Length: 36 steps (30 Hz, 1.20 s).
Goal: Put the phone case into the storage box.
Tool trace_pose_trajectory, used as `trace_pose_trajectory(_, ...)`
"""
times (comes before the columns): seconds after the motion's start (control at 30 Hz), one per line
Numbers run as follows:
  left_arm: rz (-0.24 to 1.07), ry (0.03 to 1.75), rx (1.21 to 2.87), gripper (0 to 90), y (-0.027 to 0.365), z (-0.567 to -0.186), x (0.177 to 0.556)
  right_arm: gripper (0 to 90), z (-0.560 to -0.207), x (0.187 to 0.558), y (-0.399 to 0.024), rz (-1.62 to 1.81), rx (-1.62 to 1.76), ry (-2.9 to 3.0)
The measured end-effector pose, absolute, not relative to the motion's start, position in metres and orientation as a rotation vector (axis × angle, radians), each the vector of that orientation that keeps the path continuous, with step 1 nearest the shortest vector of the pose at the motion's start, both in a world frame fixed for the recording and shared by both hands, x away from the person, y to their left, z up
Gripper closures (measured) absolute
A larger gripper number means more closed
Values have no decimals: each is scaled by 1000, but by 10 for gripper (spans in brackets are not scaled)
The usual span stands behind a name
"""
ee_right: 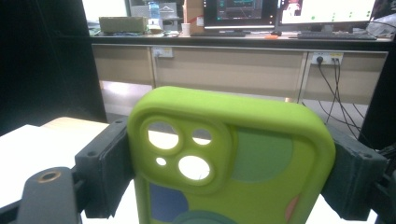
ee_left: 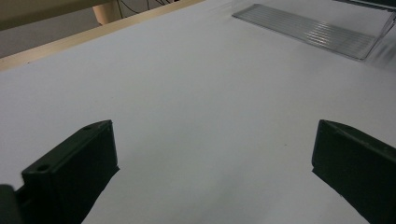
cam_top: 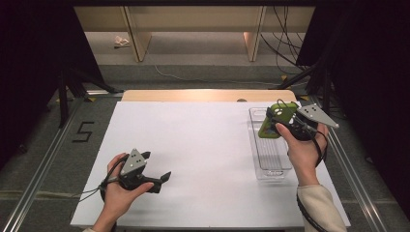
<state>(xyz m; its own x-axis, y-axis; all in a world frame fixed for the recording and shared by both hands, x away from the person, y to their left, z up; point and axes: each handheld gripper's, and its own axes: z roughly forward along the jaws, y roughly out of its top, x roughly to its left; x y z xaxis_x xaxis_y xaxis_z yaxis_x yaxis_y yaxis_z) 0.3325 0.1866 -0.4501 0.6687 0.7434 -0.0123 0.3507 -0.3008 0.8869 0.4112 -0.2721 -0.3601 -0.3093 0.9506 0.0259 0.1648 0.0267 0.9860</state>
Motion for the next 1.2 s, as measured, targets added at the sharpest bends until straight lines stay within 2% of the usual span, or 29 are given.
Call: trace_pose_trajectory(1.2,505,865,1901,0,187,-451,333,170,-360,423,-271,1346,1188,1568)
